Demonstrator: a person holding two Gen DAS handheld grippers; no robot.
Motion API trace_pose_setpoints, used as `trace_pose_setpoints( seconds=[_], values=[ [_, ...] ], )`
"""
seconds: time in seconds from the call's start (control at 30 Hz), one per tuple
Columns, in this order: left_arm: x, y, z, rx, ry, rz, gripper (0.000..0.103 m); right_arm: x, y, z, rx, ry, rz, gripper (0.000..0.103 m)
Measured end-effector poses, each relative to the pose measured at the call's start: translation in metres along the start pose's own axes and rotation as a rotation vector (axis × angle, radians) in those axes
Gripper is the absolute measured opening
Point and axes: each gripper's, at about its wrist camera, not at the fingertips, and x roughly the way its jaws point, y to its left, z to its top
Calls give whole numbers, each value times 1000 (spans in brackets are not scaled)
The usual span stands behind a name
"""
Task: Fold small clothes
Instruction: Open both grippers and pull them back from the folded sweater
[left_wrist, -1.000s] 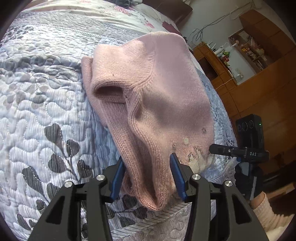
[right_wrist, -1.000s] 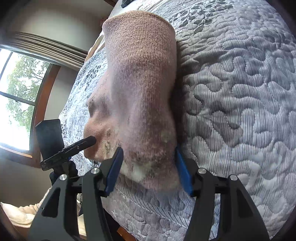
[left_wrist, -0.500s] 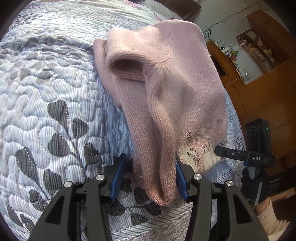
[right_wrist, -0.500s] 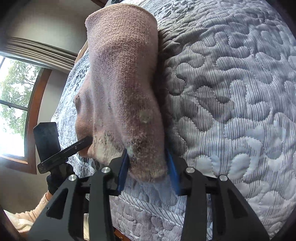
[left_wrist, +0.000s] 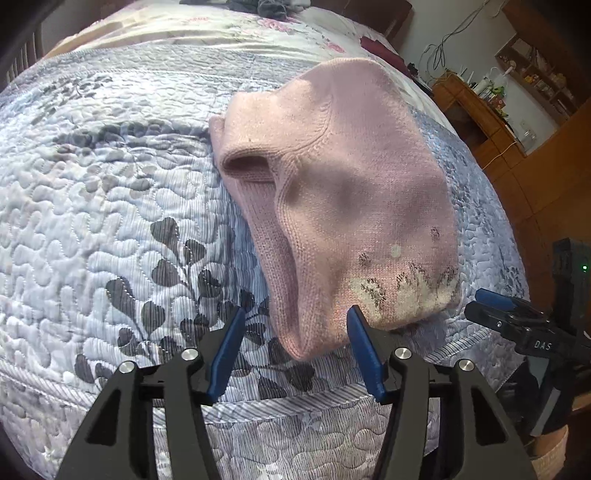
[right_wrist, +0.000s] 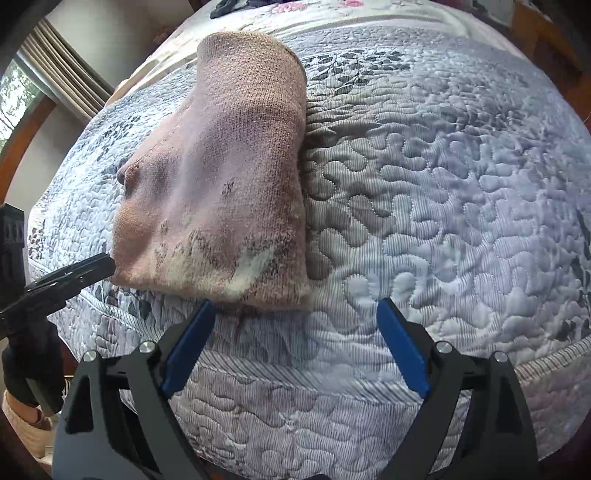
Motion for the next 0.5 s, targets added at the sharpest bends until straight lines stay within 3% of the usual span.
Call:
trace_pose_setpoints(
  seconds=[0.23, 0.5],
  values=[
    [-22, -11, -16, -5, -2, 41, 67, -25, 25, -17, -36, -26, -90, 92],
    [-46, -18, -38, -3, -24, 96, 69, -65, 51, -32, -82, -125, -175, 97]
  ],
)
